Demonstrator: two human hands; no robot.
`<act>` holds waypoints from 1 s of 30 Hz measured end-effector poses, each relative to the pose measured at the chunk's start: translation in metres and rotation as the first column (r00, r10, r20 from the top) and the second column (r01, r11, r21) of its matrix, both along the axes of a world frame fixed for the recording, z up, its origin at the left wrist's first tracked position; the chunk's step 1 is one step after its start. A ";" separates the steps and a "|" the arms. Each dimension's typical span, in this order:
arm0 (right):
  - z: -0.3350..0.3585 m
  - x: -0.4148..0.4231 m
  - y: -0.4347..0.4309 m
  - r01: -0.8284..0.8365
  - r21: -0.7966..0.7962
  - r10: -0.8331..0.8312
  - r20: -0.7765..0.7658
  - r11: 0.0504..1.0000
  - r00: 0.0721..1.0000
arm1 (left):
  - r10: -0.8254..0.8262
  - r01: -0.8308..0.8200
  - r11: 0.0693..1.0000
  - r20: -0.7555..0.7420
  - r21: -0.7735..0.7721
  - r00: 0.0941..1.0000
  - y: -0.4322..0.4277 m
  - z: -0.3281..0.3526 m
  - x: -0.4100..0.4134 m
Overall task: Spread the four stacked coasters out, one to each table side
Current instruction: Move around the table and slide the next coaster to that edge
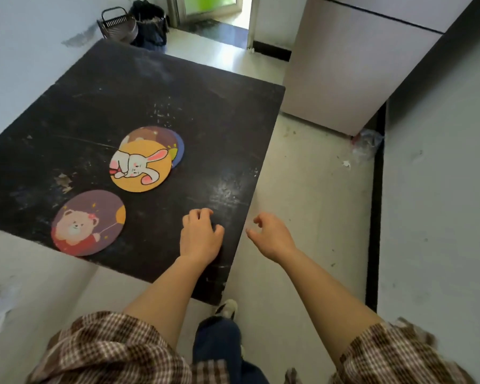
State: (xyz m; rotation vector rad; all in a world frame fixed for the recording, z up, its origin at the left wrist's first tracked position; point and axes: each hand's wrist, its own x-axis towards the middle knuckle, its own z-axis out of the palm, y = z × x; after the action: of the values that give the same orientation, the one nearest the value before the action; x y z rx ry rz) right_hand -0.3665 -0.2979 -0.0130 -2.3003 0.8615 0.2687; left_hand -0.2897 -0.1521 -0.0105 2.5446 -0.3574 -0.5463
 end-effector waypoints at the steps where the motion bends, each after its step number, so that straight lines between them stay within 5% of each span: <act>1: 0.000 0.004 -0.005 -0.027 -0.011 0.027 0.005 1.000 1.000 | 0.011 -0.011 1.000 0.005 0.003 1.000 -0.005 0.001 0.001; 17: 0.007 0.131 -0.092 -0.441 -0.153 0.437 -0.063 0.884 0.897 | 0.215 -0.216 0.973 0.022 0.086 0.976 -0.082 -0.003 0.075; 30: 0.016 0.238 -0.117 -0.772 -0.091 0.764 -0.110 0.629 0.636 | 0.525 -0.524 0.827 0.054 0.205 0.850 -0.101 -0.007 0.128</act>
State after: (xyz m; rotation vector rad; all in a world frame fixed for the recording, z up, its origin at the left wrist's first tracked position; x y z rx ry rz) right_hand -0.1283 -0.4147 0.0026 -2.6794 -0.1713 0.6698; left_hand -0.1615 -0.2533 -0.0177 2.6797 0.4282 -0.3870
